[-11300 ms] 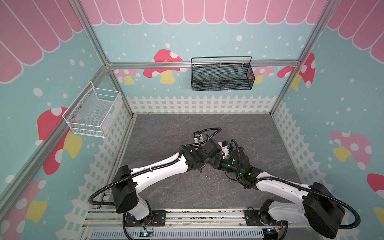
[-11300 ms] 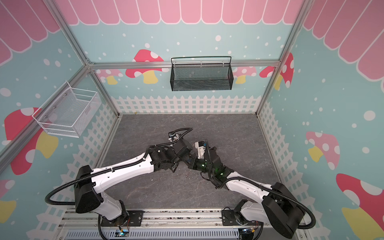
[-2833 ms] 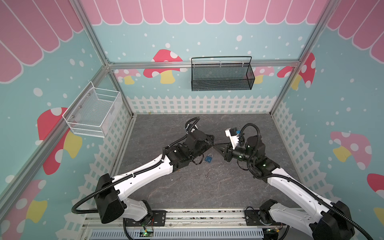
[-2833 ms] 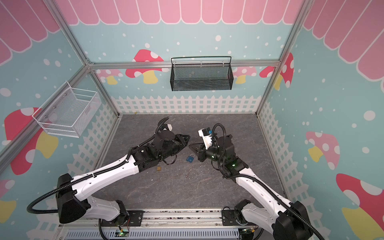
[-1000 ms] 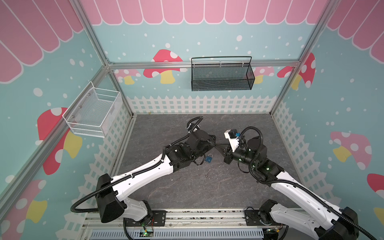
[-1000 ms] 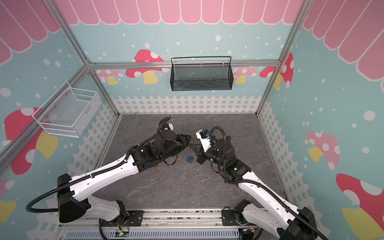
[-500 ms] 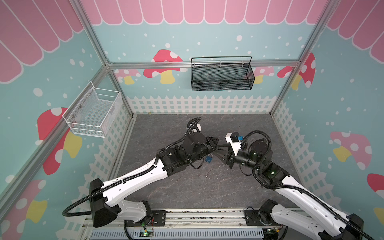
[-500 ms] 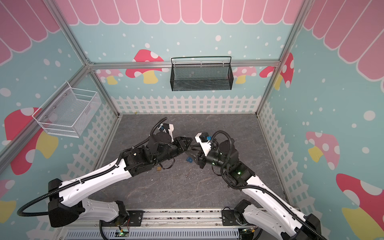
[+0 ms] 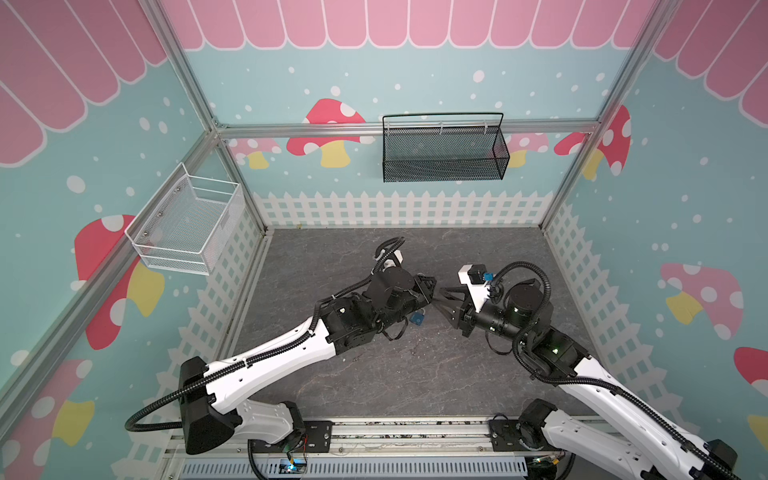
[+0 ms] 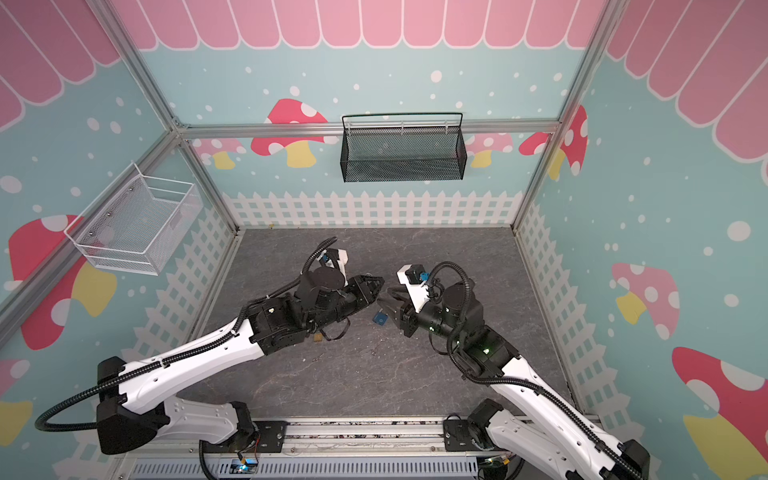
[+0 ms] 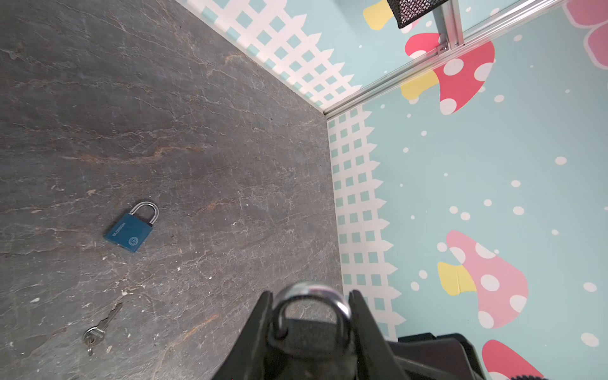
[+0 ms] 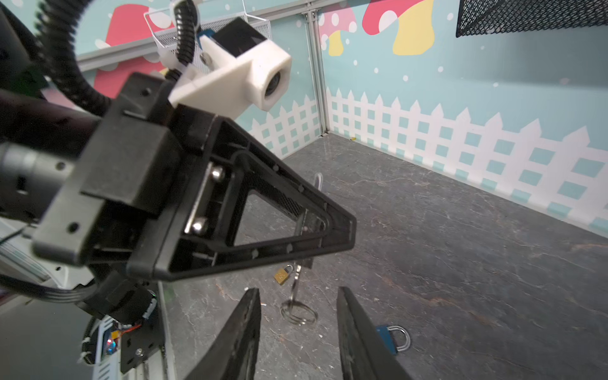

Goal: Unlock with the key

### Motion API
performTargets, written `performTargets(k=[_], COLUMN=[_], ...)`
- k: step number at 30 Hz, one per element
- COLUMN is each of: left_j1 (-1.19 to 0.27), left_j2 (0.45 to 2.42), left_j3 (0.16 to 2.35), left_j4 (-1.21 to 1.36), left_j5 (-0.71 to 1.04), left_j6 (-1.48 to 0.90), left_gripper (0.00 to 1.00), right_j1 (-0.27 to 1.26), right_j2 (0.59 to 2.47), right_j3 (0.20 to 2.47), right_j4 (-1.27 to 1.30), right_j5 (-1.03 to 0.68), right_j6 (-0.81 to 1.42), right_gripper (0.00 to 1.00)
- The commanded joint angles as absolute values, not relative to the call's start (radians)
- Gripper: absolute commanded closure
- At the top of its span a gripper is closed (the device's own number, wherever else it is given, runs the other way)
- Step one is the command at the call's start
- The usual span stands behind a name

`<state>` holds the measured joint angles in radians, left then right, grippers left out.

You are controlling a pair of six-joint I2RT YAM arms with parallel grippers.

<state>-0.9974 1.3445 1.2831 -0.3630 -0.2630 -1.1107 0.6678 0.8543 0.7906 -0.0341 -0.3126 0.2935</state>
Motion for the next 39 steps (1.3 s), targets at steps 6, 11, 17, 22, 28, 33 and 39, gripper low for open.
performTargets(k=[6, 11, 17, 22, 28, 33, 39], left_j1=[-0.999, -1.0, -1.003, -1.003, -1.01, -1.011, -1.034], left_j2=[1.327, 1.328, 1.327, 1.329, 1.331, 1.323, 1.327], left_j3=[1.282, 1.279, 1.276, 1.275, 1.271, 1.25, 1.23], left_j4=[-0.353, -0.347, -0.338, -0.334, -0.311, -0.3, -0.264], left_j5=[-0.312, -0.313, -0.314, -0.314, -0.313, -0.313, -0.219], left_j6=[-1.106, -1.108, -1.112, -1.117, -1.133, -1.152, -1.168], left_gripper=[1.0, 1.0, 1.0, 1.0, 1.0, 1.0, 1.0], right_j1=[0.67, 0.67, 0.67, 0.67, 0.67, 0.671, 0.671], right_j2=[0.886, 0.912, 0.937, 0.951, 0.962, 0.963, 0.957], right_j3=[0.813, 0.814, 0.827, 0.825, 0.823, 0.824, 0.825], right_j4=[-0.012, 0.02, 0.053, 0.051, 0.055, 0.053, 0.09], right_j5=[-0.34, -0.356, -0.334, -0.329, -0.336, -0.337, -0.355], right_j6=[0.291, 0.311, 0.33, 0.327, 0.335, 0.357, 0.367], right_gripper=[0.72, 0.64, 0.7, 0.78, 0.93, 1.0, 1.0])
